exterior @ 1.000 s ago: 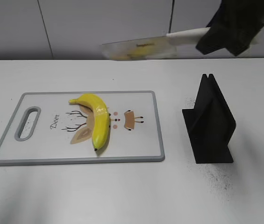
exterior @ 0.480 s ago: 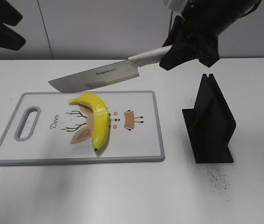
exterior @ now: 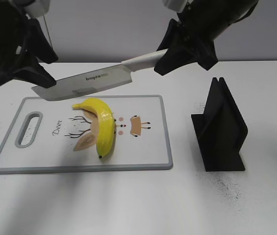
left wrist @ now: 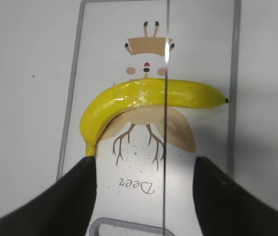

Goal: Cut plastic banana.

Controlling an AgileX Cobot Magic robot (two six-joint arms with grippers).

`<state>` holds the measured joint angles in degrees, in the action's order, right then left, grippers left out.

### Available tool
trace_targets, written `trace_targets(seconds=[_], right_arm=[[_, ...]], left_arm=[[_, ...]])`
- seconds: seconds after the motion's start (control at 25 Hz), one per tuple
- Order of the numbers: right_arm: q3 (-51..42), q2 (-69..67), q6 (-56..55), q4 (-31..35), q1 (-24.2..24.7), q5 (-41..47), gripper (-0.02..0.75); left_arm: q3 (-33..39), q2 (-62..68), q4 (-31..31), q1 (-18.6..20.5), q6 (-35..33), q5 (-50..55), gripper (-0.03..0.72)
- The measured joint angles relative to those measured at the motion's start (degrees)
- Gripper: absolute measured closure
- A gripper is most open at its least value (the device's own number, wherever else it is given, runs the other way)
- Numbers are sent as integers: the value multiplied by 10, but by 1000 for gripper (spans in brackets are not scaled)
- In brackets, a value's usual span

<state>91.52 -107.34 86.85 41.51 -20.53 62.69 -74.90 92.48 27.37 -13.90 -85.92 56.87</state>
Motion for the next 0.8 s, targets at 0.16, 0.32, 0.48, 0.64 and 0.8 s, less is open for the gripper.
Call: trace_targets(seconds=[0.16,0.32,0.48,0.64,0.8], right_arm=[[1,-2,12,13,0,-1,572],[1,-3,14,20,0,-3,572],[1,-4,15,22,0,-12,572],[1,-11,15,30,0,-20,572],[1,-14,12,33,0,-32,572]], left_arm=[[0,19,-7,-4,0,-5,117],[0,30,-16,-4,-1,-8,260],[0,30,-17,-4,-1,-9,559],[0,31,-18,-4,-1,-11,680],[0,39,-20,-4,-1,-28,692]])
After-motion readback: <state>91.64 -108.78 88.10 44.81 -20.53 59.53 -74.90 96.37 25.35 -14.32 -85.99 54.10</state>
